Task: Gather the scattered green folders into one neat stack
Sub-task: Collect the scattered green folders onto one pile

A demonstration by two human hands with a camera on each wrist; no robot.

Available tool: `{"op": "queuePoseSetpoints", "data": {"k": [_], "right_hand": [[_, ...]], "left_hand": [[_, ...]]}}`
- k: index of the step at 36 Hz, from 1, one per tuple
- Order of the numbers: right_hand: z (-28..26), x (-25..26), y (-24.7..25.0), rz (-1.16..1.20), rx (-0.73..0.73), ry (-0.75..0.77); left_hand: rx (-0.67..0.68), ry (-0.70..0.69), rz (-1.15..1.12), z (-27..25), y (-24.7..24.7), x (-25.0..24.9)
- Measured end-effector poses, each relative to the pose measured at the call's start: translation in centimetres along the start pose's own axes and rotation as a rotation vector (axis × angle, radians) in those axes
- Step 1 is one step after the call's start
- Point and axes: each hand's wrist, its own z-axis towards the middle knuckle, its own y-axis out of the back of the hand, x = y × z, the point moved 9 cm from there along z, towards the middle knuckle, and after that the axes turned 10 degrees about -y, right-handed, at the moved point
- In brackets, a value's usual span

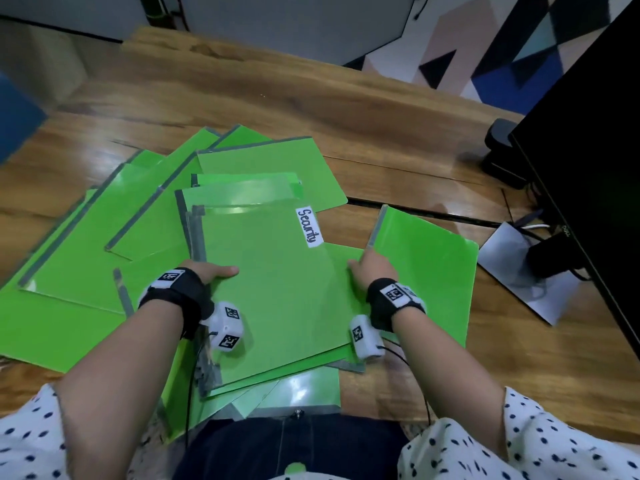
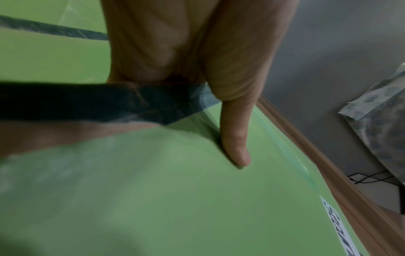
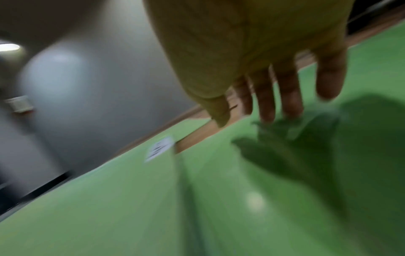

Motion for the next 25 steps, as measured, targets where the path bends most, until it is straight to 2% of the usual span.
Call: {"op": "queuePoseSetpoints", "data": {"k": [3,7,9,13,15,16,18,20,23,25], "right_hand": [[1.2,-6.6,3.0,0.105,-0.117,-0.296],[1.3,-15.8,3.7,0.16,-0.017,-0.665],[1.0,-18.0,3.3,0.144,0.037,-0.743],[4.3,-22.4,0.9,0.16,0.103,-0.755],[6.4,-23.6,-0.2,0.137,0.125,-0.687],[5.6,-22.5,0.3,0.085,0.154,-0.612],[0.4,-18.6,3.1,0.0,0.161,-0.493],[-1.7,-16.7,4.3,0.031,0.158,-0.428],[-2.0,-15.0,6.2,0.05,0.101,-0.362],[-0.9,-14.7,8.7,0.201,-0.081,-0.438]], "left_hand": [[-0.01,-0.004,-0.007,0.1,0.0,0.0],[-0.012,-0.004,-0.02,0.3,-0.1,0.1],[-0.017,-0.005,-0.024,0.4,-0.1,0.2],[-0.014,-0.005,-0.03,0.4,-0.1,0.2],[-0.009,-0.008,-0.035,0.4,-0.2,0.2],[-0.01,-0.008,-0.034,0.4,-0.2,0.2],[-0.015,-0.009,-0.032,0.3,-0.2,0.1],[-0.011,-0.012,-0.034,0.1,-0.2,0.0],[0.006,-0.004,-0.074,-0.1,-0.3,-0.3],[0.016,0.005,-0.119,-0.3,-0.3,-0.4]]}}
